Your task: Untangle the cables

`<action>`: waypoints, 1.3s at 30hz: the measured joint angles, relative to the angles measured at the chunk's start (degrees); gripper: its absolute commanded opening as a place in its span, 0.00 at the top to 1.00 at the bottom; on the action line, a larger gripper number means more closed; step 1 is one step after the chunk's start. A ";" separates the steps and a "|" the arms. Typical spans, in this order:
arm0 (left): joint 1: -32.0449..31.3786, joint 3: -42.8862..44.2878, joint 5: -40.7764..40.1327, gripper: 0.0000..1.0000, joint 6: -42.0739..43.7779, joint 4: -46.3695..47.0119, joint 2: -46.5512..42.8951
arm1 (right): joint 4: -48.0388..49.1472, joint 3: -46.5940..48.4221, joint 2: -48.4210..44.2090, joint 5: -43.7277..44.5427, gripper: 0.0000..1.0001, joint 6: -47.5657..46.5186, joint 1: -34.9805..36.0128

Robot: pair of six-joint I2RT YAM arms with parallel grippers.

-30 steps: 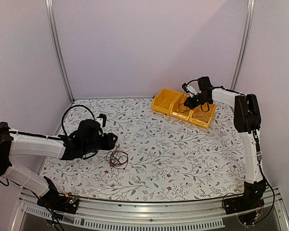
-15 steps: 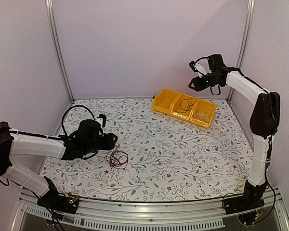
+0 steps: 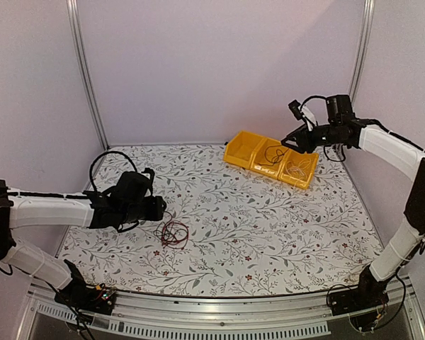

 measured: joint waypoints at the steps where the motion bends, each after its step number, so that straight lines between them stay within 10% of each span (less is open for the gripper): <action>1: 0.00 0.00 0.04 0.55 -0.28 -1.60 -0.33 | 2.23 -3.96 -2.58 -1.90 0.55 0.09 0.00; 19: 0.46 0.26 6.10 0.56 -1.75 -14.21 1.20 | 21.79 -23.91 -10.49 -22.91 0.56 3.65 0.33; 26: 1.05 3.63 7.69 0.69 -0.31 -15.56 7.74 | 21.70 -23.91 -10.51 -22.95 0.57 1.60 0.31; 30: 1.22 5.33 7.89 1.00 1.20 -15.45 10.36 | 21.73 -23.91 -10.51 -22.95 0.57 1.05 0.31; 39: 1.38 11.04 7.17 1.00 5.42 -20.26 6.10 | 21.70 -23.91 -10.51 -22.97 0.57 0.52 0.33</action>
